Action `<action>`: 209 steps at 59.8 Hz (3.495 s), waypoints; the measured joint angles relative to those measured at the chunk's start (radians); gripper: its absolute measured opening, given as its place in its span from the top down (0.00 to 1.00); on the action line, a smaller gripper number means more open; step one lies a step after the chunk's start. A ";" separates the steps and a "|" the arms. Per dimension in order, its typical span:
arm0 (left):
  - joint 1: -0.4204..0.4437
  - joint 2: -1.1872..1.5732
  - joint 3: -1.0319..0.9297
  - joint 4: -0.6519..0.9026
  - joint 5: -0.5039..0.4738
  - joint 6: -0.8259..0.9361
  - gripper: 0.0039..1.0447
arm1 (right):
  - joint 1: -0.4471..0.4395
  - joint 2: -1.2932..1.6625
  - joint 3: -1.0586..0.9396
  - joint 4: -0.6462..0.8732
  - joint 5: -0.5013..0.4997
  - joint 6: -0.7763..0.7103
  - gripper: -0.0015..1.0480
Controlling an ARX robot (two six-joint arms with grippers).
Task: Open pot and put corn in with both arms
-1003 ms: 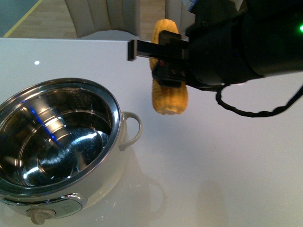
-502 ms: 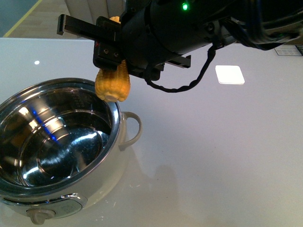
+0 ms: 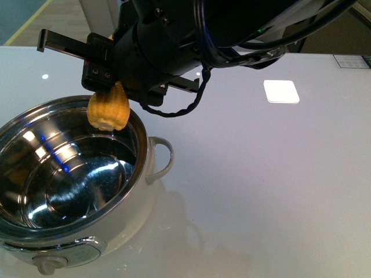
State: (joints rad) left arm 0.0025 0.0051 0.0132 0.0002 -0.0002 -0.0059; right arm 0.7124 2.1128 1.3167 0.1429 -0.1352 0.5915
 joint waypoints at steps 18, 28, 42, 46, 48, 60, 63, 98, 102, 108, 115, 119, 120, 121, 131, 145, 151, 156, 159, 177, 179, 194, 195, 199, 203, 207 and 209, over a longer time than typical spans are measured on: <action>0.000 0.000 0.000 0.000 0.000 0.000 0.07 | 0.047 0.049 0.059 -0.021 -0.027 0.037 0.78; 0.000 0.000 0.000 0.000 0.000 0.000 0.07 | 0.062 0.077 0.066 -0.040 -0.029 0.037 0.78; 0.000 0.000 0.000 0.000 0.000 0.000 0.07 | 0.066 0.088 0.066 -0.047 -0.029 0.037 0.44; 0.000 0.000 0.000 0.000 0.000 0.000 0.07 | 0.066 0.088 0.064 -0.044 -0.029 0.038 0.34; 0.000 0.000 0.000 0.000 0.000 0.000 0.07 | 0.065 0.088 0.061 -0.041 -0.028 0.039 0.29; 0.000 0.000 0.000 0.000 0.000 0.000 0.07 | 0.036 0.062 0.001 -0.021 -0.011 0.044 0.09; 0.000 0.000 0.000 0.000 0.000 0.000 0.07 | 0.021 0.035 -0.029 -0.021 0.014 0.038 0.09; 0.000 0.000 0.000 0.000 0.000 0.000 0.07 | -0.356 -0.711 -0.633 0.034 0.226 -0.206 0.09; 0.000 0.000 0.000 0.000 0.000 0.000 0.07 | -0.367 -0.805 -0.678 0.016 0.235 -0.232 0.09; 0.000 0.000 0.000 0.000 0.000 0.000 0.07 | -0.367 -0.936 -0.740 -0.013 0.267 -0.270 0.09; 0.000 0.000 0.000 0.000 0.000 0.000 0.07 | -0.363 -1.032 -0.788 -0.024 0.289 -0.300 0.09; 0.000 0.000 0.000 0.000 0.001 0.000 0.07 | -0.360 -1.036 -0.885 0.249 0.423 -0.409 0.19; 0.000 0.000 0.000 0.000 0.001 0.000 0.07 | -0.361 -1.038 -0.901 0.290 0.432 -0.416 0.21; 0.000 0.000 0.000 0.000 0.000 0.000 0.07 | -0.368 -1.042 -0.933 0.362 0.438 -0.445 0.24; 0.000 0.000 0.000 0.000 0.000 0.000 0.07 | -0.445 -1.151 -1.081 0.578 0.396 -0.555 0.53; 0.000 0.000 0.000 0.000 0.000 0.000 0.07 | -0.529 -1.285 -1.180 0.534 0.311 -0.580 0.91; 0.000 0.000 0.000 0.000 0.000 0.000 0.07 | -0.558 -1.347 -1.205 0.504 0.280 -0.586 0.98; 0.000 0.000 0.000 0.000 0.000 0.001 0.07 | -0.582 -1.398 -1.229 0.472 0.261 -0.586 0.98; 0.000 0.000 0.000 0.000 0.000 0.000 0.07 | -0.594 -1.428 -1.240 0.454 0.249 -0.586 0.98; 0.000 0.000 0.000 0.000 0.000 0.001 0.07 | -0.708 -1.579 -1.299 0.381 0.137 -0.587 0.98; 0.000 0.000 0.000 0.000 0.000 0.001 0.07 | -0.708 -1.592 -1.299 0.368 0.135 -0.587 0.98; 0.000 0.000 0.000 0.000 0.000 0.001 0.07 | -0.709 -1.724 -1.299 0.244 0.137 -0.587 0.98; 0.000 0.000 0.000 0.000 0.000 0.001 0.07 | -0.709 -1.733 -1.299 0.235 0.137 -0.587 0.98; 0.000 0.000 0.000 0.000 0.000 0.001 0.07 | -0.709 -1.760 -1.299 0.209 0.137 -0.587 0.98; 0.000 0.000 0.000 0.000 0.000 0.001 0.07 | -0.709 -1.788 -1.299 0.184 0.137 -0.587 0.98; 0.000 0.000 0.000 0.000 0.000 0.001 0.07 | -0.709 -1.812 -1.299 0.158 0.137 -0.587 0.98; 0.000 0.000 0.000 0.000 0.000 0.001 0.07 | -0.709 -1.823 -1.299 0.148 0.137 -0.587 0.98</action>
State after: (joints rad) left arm 0.0025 0.0051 0.0132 0.0002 -0.0002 -0.0048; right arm 0.0032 0.2901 0.0174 0.2905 0.0017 0.0044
